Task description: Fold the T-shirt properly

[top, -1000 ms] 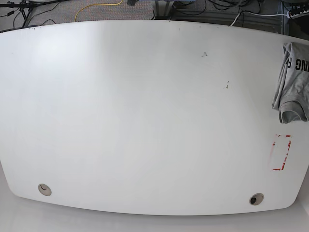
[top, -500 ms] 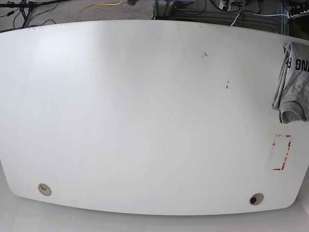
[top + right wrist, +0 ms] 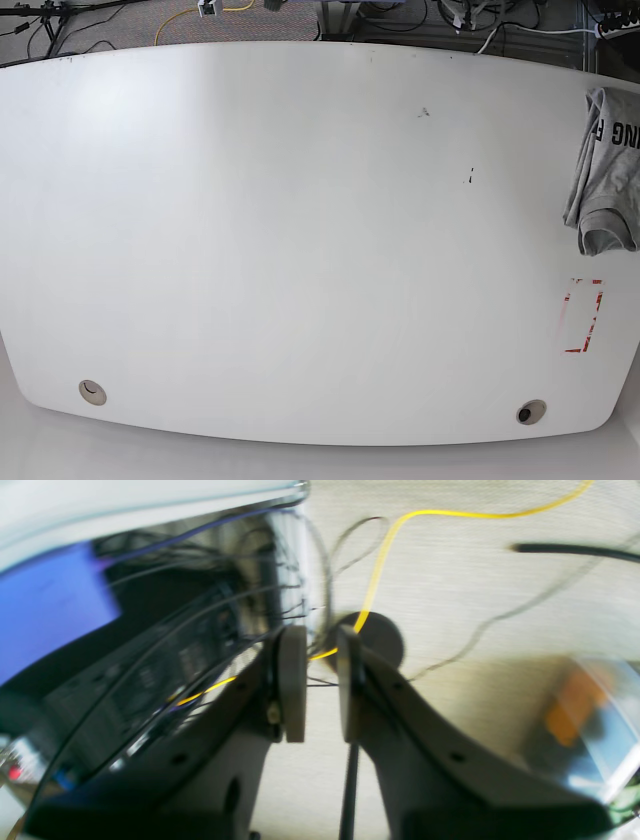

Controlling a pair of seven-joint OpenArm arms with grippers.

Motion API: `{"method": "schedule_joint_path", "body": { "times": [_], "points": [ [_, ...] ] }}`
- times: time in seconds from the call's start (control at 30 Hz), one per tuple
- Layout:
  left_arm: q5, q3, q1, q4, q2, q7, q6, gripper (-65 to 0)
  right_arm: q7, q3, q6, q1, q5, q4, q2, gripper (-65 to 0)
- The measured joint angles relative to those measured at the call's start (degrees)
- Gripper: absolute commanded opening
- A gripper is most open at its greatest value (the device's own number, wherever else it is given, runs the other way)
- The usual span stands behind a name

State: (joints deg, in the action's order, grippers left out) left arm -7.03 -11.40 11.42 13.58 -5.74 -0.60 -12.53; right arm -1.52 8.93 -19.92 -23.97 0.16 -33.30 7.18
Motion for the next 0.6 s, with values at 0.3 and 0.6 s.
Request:
{"method": "schedule_joint_path", "body": {
  "times": [0.3,0.6],
  "points": [
    [0.0,1.8,-1.7,-0.1,-0.2,0.0,0.5,-39.6,-0.1,0.0,0.5,4.7,0.0,5.9,-0.2,-54.7],
    [0.0,1.8,-2.3,-0.2,-1.0,0.0,0.1,-39.6,0.0,0.0,0.6,5.6,0.0,6.2,-0.8,-54.4]
  ]
}}
